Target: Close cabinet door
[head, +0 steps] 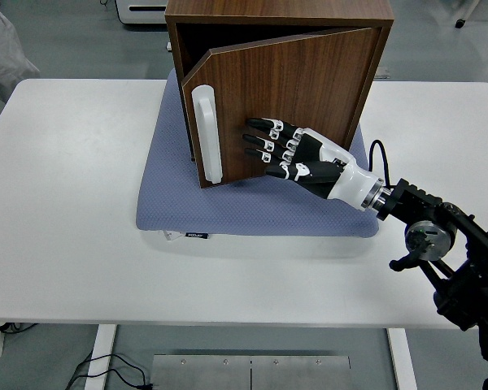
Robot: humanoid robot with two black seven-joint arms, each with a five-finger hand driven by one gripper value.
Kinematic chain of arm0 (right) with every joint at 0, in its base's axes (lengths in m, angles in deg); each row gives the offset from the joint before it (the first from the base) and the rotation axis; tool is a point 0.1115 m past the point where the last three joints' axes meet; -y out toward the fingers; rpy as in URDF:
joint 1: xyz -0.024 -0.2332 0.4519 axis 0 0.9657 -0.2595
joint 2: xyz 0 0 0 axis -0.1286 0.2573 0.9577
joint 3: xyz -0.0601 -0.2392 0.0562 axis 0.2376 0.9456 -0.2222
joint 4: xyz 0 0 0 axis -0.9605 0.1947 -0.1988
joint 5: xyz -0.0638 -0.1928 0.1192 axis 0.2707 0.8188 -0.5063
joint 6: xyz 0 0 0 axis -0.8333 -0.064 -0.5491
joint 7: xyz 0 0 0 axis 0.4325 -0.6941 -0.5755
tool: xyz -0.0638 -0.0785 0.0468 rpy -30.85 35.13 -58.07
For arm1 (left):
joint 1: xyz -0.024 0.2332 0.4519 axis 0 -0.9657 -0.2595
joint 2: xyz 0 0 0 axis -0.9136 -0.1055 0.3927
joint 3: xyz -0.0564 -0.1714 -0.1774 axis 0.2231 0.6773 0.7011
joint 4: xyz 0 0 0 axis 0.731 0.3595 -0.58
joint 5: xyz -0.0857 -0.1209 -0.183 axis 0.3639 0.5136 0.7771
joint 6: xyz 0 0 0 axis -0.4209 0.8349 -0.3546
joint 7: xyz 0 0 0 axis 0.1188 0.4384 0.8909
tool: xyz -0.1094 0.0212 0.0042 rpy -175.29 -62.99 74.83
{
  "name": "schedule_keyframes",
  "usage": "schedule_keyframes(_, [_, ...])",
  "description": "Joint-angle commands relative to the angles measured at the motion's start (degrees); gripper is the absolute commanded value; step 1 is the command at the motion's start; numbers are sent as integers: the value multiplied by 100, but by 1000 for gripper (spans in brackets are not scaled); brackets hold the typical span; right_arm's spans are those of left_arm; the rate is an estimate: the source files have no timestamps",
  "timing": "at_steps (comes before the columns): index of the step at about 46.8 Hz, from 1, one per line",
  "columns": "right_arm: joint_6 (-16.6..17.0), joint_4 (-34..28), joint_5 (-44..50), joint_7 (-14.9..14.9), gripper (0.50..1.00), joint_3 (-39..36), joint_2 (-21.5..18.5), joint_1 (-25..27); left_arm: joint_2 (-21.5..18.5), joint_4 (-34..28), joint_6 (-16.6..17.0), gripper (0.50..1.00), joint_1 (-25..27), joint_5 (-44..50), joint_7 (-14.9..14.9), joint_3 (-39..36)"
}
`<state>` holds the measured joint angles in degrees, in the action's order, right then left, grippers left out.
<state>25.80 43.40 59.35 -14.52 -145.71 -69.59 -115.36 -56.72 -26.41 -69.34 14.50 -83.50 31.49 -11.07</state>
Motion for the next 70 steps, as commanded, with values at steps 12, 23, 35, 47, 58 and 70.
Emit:
schedule_keyframes(12, [0,-480,-17,10,1000,-2,-311,-364,0,-1,3,1000,0,0,-1,0])
schedule_keyframes(23, [0,-849,-175,10,1000,-37,-540,-628,0,-1,3,1000,0,0,-1,0])
schedule_keyframes(35, [0,-1139,-394,19,1000,-72,-654,-821,0,-1,3,1000,0,0,-1,0])
schedule_keyframes(47, [0,-1403,-535,54,1000,-310,-654,-944,0,-1,3,1000,0,0,-1,0])
schedule_keyframes(58, [-292,-1421,-623,72,1000,-371,-654,-944,0,-1,3,1000,0,0,-1,0])
schedule_keyframes(70, [-354,-1465,-623,71,1000,-380,-654,-883,0,-1,-5,1000,0,0,-1,0])
